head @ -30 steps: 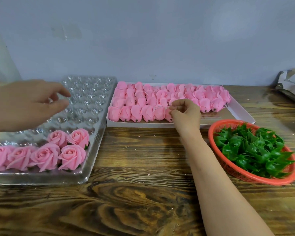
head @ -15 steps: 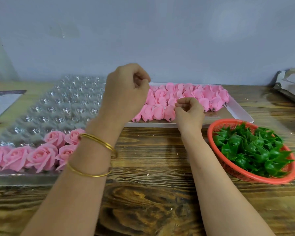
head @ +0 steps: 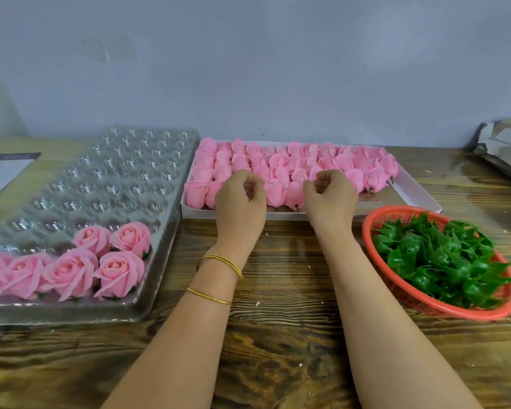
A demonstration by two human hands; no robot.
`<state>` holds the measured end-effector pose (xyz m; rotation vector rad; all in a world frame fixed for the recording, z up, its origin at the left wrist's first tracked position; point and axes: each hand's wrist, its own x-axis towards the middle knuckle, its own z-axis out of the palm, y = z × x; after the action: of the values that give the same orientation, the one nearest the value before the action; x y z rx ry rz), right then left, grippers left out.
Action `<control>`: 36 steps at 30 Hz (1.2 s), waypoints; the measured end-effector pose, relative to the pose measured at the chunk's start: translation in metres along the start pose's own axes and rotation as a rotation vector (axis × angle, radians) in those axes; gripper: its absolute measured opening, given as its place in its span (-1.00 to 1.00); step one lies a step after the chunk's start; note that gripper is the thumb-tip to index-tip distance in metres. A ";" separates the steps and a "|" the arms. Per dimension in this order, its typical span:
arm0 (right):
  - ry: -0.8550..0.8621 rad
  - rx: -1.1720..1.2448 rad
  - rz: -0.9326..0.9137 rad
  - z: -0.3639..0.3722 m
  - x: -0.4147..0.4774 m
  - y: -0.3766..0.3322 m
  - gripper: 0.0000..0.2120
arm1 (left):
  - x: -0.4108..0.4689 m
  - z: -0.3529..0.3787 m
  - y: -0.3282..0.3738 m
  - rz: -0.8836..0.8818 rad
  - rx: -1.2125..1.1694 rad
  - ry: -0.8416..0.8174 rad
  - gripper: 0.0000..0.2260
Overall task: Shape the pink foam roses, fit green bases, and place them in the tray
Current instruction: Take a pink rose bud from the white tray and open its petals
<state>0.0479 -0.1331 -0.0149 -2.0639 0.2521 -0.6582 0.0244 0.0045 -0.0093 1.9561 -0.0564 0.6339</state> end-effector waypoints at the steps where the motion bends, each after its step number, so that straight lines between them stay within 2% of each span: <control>1: -0.008 -0.026 -0.006 0.001 0.001 0.001 -0.88 | 0.000 0.001 -0.001 0.009 -0.004 0.009 -0.89; 6: -0.042 -0.186 0.002 0.002 0.004 0.005 -0.72 | -0.004 0.005 -0.007 -0.005 -0.035 0.021 -0.88; 15: -0.160 -0.389 0.058 0.010 -0.001 0.004 -0.66 | -0.007 0.007 -0.014 -0.005 -0.011 -0.019 -0.87; 25: -0.178 -0.580 0.072 0.018 -0.006 0.001 -0.79 | -0.010 0.008 -0.014 -0.003 -0.009 -0.042 -0.86; 36: -0.119 -0.571 0.044 0.021 -0.008 0.002 -0.82 | -0.010 0.009 -0.016 -0.027 -0.011 -0.058 -0.90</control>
<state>0.0527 -0.1155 -0.0286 -2.6224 0.4557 -0.4652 0.0241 0.0017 -0.0300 1.9617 -0.0687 0.5585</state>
